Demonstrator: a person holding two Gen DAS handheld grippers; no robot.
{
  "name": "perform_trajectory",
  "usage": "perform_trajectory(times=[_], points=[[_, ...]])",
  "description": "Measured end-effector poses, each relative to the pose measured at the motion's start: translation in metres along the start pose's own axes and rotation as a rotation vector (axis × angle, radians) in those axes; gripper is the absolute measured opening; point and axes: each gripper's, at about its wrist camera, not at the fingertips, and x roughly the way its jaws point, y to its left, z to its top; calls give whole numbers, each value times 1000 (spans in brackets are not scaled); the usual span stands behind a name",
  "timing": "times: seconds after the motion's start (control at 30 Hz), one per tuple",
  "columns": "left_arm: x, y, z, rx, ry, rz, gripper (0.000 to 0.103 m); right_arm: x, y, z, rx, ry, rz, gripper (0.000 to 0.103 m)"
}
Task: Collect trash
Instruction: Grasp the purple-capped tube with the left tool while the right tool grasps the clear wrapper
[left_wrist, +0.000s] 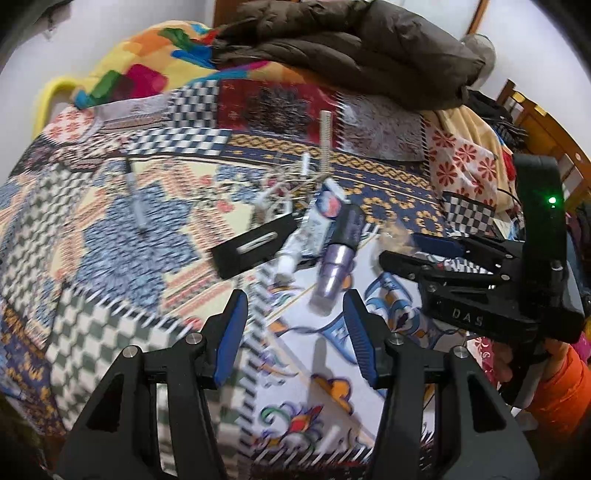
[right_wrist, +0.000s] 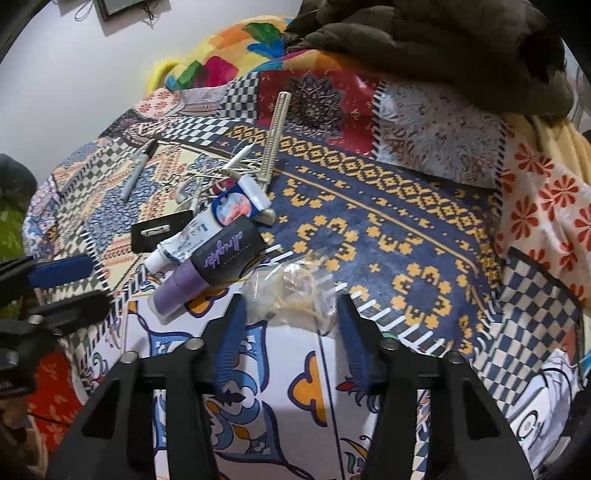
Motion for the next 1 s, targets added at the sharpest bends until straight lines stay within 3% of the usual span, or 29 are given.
perform_trajectory(times=[0.03, 0.07, 0.1, 0.23, 0.67, 1.0], points=[[4, -4, 2, 10, 0, -20, 47, 0, -3, 0, 14, -4, 20, 28], [7, -7, 3, 20, 1, -32, 42, 1, -5, 0, 26, 0, 39, 9], [10, -10, 5, 31, 1, -37, 40, 1, -8, 0, 42, 15, 57, 7], [30, -20, 14, 55, 26, -39, 26, -4, -15, -5, 61, -2, 53, 7], [59, -39, 18, 105, 47, 37, 26, -26, -14, -15, 41, -62, -28, 6], [46, -44, 13, 79, 46, 2, 23, -52, -8, -17, 62, -81, -51, 6]])
